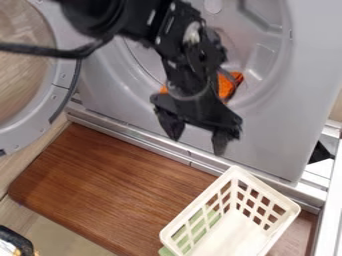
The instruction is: Move the orange cloth from machine to the table
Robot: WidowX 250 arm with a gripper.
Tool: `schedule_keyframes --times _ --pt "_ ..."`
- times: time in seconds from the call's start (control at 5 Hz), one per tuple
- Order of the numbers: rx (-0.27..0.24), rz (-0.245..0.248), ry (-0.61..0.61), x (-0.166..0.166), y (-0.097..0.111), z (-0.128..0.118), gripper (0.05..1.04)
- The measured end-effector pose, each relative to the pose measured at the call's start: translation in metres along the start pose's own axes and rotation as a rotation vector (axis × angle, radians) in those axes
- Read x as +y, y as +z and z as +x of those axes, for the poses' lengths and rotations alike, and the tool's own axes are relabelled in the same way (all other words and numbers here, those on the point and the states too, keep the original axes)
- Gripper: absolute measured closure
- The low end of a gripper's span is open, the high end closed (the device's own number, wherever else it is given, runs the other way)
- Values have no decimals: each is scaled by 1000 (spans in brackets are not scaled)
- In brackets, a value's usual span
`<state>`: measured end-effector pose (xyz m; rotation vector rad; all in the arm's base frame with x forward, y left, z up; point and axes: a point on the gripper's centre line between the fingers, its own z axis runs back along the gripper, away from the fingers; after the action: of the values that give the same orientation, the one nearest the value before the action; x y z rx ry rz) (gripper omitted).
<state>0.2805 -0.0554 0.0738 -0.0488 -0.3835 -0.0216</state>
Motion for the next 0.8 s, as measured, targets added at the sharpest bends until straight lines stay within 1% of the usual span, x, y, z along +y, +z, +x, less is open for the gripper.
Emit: schedule_keyframes --times 0.2,0.4,0.6,0.8 --pt "4 41 -27 14 -7 27 83" --pt "-16 59 -35 26 -8 49 83" --pt "-4 88 -45 35 -16 63 83" --pt "13 107 -33 43 -33 74 83"
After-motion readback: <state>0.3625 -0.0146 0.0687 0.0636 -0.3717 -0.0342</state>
